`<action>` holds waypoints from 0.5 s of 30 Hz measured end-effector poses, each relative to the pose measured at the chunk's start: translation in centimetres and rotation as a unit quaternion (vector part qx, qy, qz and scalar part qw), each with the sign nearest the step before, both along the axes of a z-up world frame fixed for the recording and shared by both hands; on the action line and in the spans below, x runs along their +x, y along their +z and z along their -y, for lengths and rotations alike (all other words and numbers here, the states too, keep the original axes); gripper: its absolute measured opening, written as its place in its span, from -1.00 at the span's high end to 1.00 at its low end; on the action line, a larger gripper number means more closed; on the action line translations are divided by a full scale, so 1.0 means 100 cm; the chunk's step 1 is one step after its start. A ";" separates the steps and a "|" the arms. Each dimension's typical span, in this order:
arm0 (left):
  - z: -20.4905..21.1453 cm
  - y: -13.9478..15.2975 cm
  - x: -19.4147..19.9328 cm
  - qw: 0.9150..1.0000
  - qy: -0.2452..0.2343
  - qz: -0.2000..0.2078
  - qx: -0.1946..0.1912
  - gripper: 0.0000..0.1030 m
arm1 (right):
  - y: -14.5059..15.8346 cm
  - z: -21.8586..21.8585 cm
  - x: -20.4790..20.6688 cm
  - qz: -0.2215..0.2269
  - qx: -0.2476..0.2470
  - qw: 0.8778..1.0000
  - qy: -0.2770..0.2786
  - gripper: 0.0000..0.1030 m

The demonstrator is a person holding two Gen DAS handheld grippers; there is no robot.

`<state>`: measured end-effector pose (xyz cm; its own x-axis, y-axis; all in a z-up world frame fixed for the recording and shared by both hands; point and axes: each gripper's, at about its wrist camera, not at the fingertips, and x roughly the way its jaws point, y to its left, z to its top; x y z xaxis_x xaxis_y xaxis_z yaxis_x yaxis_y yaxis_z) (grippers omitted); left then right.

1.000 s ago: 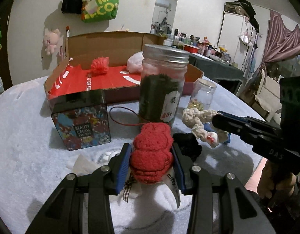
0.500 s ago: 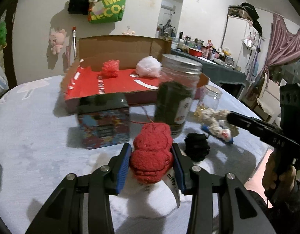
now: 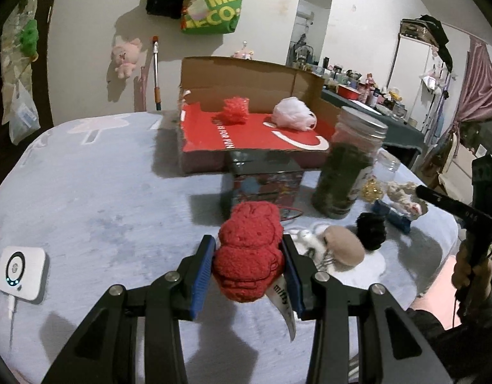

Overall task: Organize soft objects
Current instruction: 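Carry the red cloth and cream rope toy over the box with both tools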

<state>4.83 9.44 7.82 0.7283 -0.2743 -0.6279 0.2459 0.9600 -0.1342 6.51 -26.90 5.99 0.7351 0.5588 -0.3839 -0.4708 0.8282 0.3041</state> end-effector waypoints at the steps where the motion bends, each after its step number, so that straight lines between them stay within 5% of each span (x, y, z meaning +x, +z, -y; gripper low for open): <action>1: -0.002 0.000 0.001 1.000 0.002 0.001 0.007 0.16 | 0.000 0.002 0.001 -0.002 0.002 1.000 -0.001 0.74; 15: -0.022 -0.004 0.024 0.999 0.000 0.008 0.051 0.16 | 0.005 0.030 0.017 -0.018 0.004 1.000 -0.010 0.74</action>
<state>7.19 11.69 7.46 0.7391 -0.2100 -0.6400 0.2471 0.9684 -0.0324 8.22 -29.90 6.51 0.7320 0.5467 -0.4065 -0.4418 0.8351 0.3277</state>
